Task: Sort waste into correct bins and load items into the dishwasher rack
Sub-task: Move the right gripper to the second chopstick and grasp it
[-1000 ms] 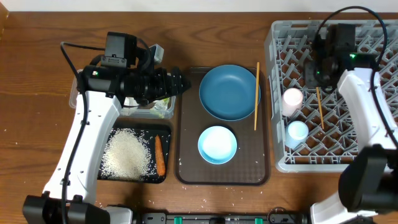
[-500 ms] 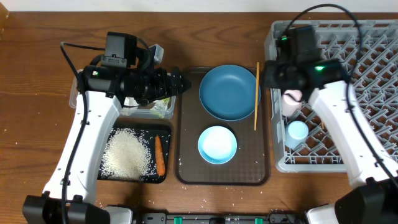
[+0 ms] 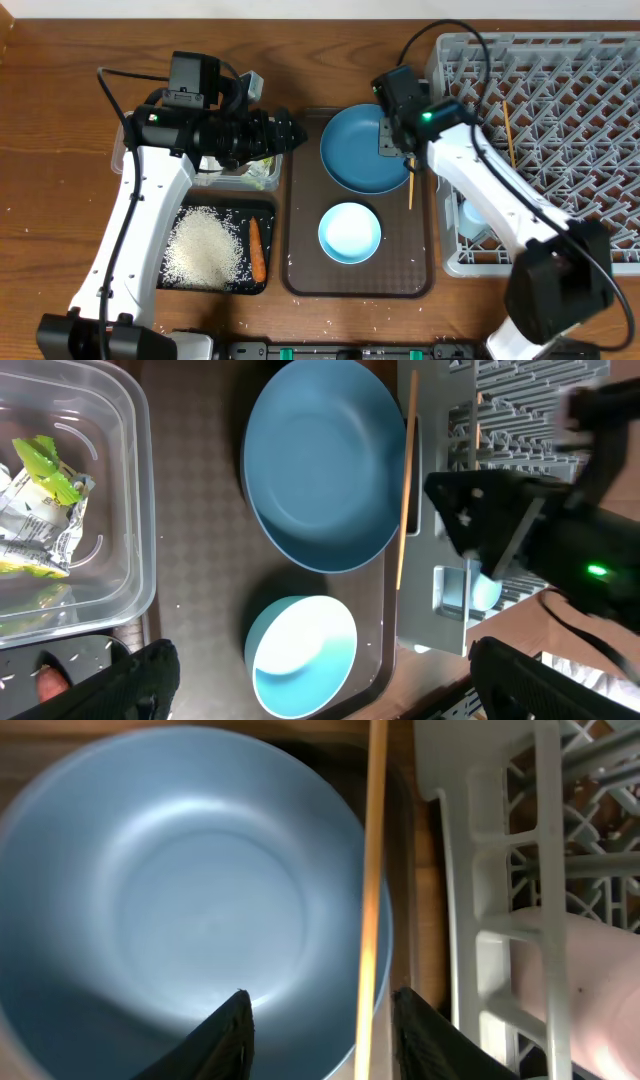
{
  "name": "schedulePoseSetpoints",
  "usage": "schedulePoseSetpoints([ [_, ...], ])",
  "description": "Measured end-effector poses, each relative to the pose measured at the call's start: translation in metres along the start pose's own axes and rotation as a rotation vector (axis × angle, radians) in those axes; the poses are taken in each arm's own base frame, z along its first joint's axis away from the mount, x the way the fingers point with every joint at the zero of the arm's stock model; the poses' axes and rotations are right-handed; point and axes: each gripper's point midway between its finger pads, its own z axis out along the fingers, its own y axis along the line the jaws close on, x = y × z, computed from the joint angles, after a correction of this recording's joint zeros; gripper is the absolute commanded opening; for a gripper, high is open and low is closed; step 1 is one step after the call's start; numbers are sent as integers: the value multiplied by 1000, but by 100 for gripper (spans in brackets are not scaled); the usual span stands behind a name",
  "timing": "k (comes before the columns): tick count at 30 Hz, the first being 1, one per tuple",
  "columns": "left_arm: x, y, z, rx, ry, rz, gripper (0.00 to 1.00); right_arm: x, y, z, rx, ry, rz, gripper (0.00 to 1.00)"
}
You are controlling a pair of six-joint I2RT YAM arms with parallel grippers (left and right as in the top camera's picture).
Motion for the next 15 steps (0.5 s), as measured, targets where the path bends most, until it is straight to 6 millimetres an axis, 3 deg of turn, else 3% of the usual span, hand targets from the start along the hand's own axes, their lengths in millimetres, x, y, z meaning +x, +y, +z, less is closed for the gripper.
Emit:
schedulePoseSetpoints([
  [6, 0, 0, 0, 0, 0, 0, 95, 10, -5, 26, 65, 45, -18, 45],
  [15, 0, 0, 0, 0, 0, 0, 95, 12, -14, 36, 92, 66, 5, 42],
])
